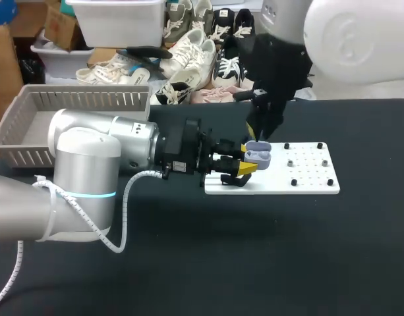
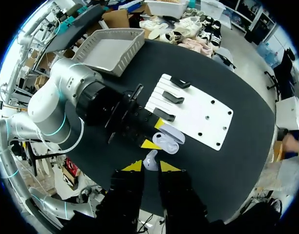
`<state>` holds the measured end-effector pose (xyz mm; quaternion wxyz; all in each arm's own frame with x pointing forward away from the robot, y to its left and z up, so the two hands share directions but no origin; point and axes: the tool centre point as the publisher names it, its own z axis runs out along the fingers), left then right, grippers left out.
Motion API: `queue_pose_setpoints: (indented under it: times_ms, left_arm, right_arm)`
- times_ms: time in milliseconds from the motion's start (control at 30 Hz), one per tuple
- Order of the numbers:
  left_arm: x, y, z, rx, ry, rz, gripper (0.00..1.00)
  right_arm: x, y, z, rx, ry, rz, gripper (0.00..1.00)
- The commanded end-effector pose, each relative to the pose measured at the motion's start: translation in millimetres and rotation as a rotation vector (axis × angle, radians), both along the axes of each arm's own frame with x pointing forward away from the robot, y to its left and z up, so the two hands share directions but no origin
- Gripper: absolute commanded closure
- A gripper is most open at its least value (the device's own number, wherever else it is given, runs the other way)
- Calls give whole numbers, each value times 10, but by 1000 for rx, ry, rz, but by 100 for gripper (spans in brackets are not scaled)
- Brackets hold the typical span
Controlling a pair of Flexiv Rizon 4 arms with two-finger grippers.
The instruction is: Pick up each earbud case from the left stands, insert the matching earbuds, close the lid, and place the case in the box.
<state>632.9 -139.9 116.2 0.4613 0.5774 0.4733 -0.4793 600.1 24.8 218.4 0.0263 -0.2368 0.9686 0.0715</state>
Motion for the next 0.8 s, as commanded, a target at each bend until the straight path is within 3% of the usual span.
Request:
queue_pose_setpoints:
  times_ms: [33,200,800]
  left_arm:
    - [10,-2,-3,0,0,-2,100]
    - [10,-2,-3,0,0,-2,100]
    - [10,-2,-3,0,0,-2,100]
  right_arm:
    - [85,87,-1,-20,27,31,100]
    - [91,75,-55,-23,35,82,100]
    - [47,40,-157,-30,36,35,100]
